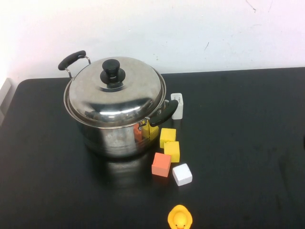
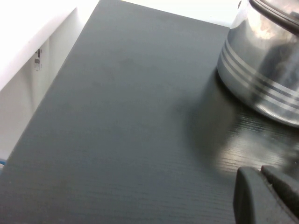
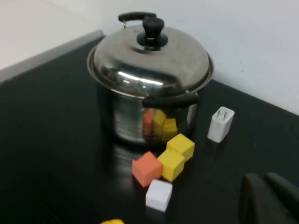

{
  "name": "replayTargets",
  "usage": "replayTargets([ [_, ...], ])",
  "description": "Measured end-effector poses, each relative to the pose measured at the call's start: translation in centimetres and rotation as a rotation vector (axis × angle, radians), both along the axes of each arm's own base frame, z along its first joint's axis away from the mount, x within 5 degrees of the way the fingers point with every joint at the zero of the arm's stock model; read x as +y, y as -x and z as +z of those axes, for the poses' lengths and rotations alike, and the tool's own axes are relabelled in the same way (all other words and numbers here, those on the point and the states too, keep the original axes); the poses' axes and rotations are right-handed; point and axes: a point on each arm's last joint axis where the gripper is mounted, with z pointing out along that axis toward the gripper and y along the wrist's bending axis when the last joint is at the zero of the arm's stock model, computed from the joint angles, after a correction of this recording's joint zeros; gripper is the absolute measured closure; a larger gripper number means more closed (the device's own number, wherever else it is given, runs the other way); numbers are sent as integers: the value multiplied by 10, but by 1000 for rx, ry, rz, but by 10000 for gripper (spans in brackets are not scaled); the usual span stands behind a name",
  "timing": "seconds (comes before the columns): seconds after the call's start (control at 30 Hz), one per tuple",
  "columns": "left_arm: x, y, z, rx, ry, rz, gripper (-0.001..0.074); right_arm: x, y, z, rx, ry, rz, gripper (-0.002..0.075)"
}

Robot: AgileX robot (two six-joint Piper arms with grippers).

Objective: Cover the pot

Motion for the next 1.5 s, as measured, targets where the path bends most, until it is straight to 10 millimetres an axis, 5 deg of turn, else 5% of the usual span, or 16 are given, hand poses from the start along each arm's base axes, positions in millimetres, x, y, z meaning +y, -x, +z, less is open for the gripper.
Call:
replayTargets([
  [0.43, 0, 0, 0, 0, 0, 0, 737, -38, 44, -77, -104, -110, 5, 728],
  [0.87, 0, 0, 0, 0, 0, 0, 737, -88, 57, -141, -175, -150, -612, 728],
  [1.5, 0, 0, 0, 0, 4, 1, 737, -93, 60, -172, -11, -100, -718, 728],
])
